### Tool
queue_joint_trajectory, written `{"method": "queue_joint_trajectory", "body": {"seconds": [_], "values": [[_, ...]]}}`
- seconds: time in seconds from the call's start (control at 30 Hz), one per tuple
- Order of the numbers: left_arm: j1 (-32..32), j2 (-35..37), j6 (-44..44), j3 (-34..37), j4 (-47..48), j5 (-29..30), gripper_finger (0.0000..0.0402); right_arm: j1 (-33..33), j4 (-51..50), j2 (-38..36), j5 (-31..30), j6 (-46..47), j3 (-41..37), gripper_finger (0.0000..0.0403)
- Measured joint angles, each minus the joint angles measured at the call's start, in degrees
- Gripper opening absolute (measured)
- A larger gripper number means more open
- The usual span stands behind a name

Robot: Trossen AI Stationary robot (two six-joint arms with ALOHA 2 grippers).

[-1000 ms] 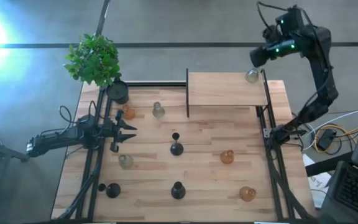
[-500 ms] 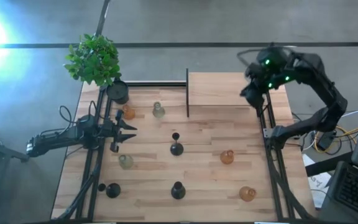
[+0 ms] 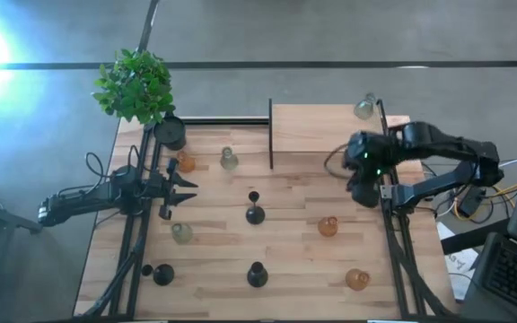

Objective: Pick & Place candle stick holders
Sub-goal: Put the middle orange glass candle holder on the shelf

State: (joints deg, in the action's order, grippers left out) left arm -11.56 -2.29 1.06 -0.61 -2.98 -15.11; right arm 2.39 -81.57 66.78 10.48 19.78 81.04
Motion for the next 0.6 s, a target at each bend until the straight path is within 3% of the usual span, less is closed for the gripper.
{"method": "queue_joint_trajectory", "body": {"seconds": [0.3, 0.6], "values": [[0.0, 0.0, 0.0, 0.0, 0.0, 0.0, 0.0126, -5.6, 2.8, -1.0, -3.1, 8.2, -10.3, 0.006], [0.0, 0.0, 0.0, 0.0, 0.0, 0.0, 0.0126, -5.7, 5.0, -1.0, -7.7, 9.8, -12.0, 0.0095]]}}
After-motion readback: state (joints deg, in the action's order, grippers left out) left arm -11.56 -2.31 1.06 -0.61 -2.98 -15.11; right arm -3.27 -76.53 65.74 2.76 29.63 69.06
